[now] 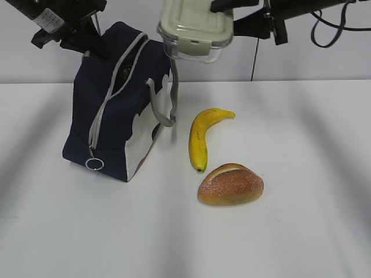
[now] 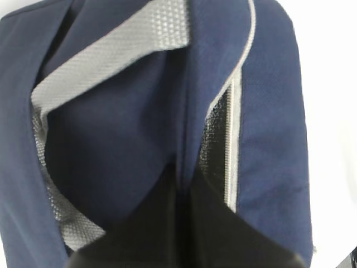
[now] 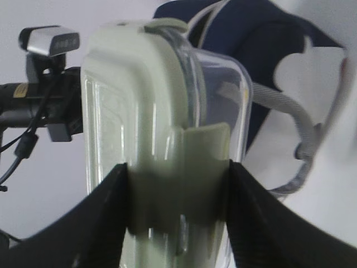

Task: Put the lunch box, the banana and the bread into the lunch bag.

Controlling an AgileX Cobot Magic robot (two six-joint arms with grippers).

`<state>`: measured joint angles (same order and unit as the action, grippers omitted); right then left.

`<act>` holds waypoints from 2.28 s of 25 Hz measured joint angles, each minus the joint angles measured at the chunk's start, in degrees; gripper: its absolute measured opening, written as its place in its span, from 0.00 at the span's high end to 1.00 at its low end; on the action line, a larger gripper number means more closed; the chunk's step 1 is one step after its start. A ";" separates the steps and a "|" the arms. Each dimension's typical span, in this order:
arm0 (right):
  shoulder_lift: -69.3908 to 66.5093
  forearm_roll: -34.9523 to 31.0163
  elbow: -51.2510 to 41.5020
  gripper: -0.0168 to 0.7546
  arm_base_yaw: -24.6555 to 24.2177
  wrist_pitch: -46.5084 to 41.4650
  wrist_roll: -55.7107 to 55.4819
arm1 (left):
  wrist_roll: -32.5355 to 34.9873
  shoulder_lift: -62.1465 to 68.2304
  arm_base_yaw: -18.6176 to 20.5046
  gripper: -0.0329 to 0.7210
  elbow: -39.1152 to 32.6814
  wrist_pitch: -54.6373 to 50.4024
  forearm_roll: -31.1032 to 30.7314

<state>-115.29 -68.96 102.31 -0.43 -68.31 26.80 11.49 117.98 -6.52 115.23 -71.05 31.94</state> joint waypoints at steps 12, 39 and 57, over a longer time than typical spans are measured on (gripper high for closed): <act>-3.62 0.24 2.90 0.51 10.10 2.17 -2.38 | 0.00 0.00 0.00 0.96 0.00 0.00 1.23; -12.08 36.23 15.41 0.51 22.90 17.12 -27.65 | 0.00 0.00 0.05 0.96 0.00 0.06 2.47; -17.28 36.12 16.76 0.51 27.10 25.49 -27.98 | 0.00 1.34 0.05 0.96 0.01 0.16 3.21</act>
<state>-132.57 -32.84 119.08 26.67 -42.82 -1.18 11.49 119.33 -6.47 115.24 -70.89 35.15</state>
